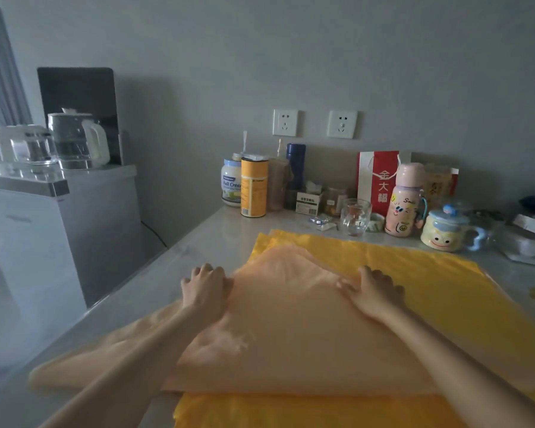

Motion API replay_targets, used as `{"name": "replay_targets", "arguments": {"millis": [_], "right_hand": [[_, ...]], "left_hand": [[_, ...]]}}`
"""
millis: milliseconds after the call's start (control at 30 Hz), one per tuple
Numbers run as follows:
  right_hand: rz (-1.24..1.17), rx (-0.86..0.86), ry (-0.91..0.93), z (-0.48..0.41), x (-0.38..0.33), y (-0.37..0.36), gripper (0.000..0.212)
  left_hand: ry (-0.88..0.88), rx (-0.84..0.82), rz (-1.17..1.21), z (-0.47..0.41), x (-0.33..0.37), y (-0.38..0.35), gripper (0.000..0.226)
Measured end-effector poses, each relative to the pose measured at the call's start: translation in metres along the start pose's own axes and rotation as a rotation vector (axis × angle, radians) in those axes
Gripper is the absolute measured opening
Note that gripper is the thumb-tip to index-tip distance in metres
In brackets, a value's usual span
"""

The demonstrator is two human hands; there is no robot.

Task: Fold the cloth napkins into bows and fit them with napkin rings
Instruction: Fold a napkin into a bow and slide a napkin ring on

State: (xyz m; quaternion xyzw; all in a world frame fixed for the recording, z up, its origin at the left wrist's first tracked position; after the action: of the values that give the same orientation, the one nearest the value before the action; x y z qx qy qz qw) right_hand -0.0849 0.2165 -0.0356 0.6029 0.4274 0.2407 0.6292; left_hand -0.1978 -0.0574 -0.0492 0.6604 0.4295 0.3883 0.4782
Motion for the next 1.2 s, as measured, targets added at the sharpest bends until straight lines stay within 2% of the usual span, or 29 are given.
{"name": "replay_targets", "arguments": {"millis": [67, 167, 300, 367, 433, 500, 533, 633, 700, 800, 900, 1033, 1133, 1200], "right_hand": [[0.031, -0.043, 0.021, -0.002, 0.006, 0.007, 0.068], [-0.238, -0.221, 0.018, -0.001, 0.011, 0.017, 0.043], [-0.141, -0.386, 0.004, 0.007, 0.033, 0.044, 0.038], [-0.103, -0.327, -0.042, 0.011, 0.044, 0.051, 0.035], [0.121, -0.132, -0.015, 0.018, 0.046, 0.049, 0.023], [0.317, 0.066, 0.133, 0.028, 0.041, 0.035, 0.037], [0.237, 0.078, 0.230, 0.035, 0.035, 0.027, 0.047], [-0.091, -0.127, 0.407, 0.056, 0.016, 0.009, 0.064], [-0.095, -0.245, 0.412, 0.063, 0.008, -0.001, 0.075], [-0.045, -0.271, 0.375, 0.060, 0.004, -0.005, 0.086], [-0.011, -0.270, 0.330, 0.051, 0.003, -0.005, 0.074], [-0.049, -0.251, 0.325, 0.041, 0.003, -0.007, 0.059], [-0.320, -0.093, 0.300, 0.026, 0.013, 0.000, 0.047], [-0.289, 0.014, 0.097, 0.013, 0.035, 0.013, 0.047]], "left_hand": [[-0.046, 0.023, 0.009, -0.003, -0.003, -0.003, 0.024], [-0.089, 0.028, 0.102, -0.006, -0.003, -0.002, 0.019], [-0.196, 0.004, 0.158, -0.010, 0.015, 0.007, 0.019], [-0.210, 0.003, 0.143, -0.012, 0.033, 0.009, 0.017], [-0.179, 0.046, 0.053, -0.010, 0.051, 0.006, 0.019], [-0.151, 0.075, -0.031, -0.003, 0.065, 0.001, 0.030], [-0.164, 0.050, -0.039, 0.003, 0.069, 0.000, 0.037], [-0.288, -0.126, -0.066, 0.026, 0.074, -0.005, 0.056], [-0.309, -0.236, -0.087, 0.035, 0.069, -0.008, 0.058], [-0.299, -0.289, -0.078, 0.029, 0.064, -0.009, 0.059], [-0.291, -0.262, -0.055, 0.018, 0.067, -0.005, 0.056], [-0.149, -0.139, -0.025, 0.011, 0.050, 0.004, 0.048], [-0.066, -0.248, 0.055, 0.007, 0.024, 0.015, 0.035], [-0.048, -0.386, 0.161, 0.001, 0.010, 0.020, 0.024]]}}
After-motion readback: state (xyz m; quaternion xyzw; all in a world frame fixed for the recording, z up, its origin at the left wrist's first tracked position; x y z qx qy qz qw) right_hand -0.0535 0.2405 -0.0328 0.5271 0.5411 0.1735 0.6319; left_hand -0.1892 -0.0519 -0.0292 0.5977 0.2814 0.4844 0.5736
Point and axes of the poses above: each hand's wrist, its own z-axis away from the middle knuckle, its own y-axis out of the back of the hand, x = y × z, the point moved 2 cm from there along -z, towards the middle knuckle, and after that the axes turned 8 degrees about -z, right-handed, at the moved point
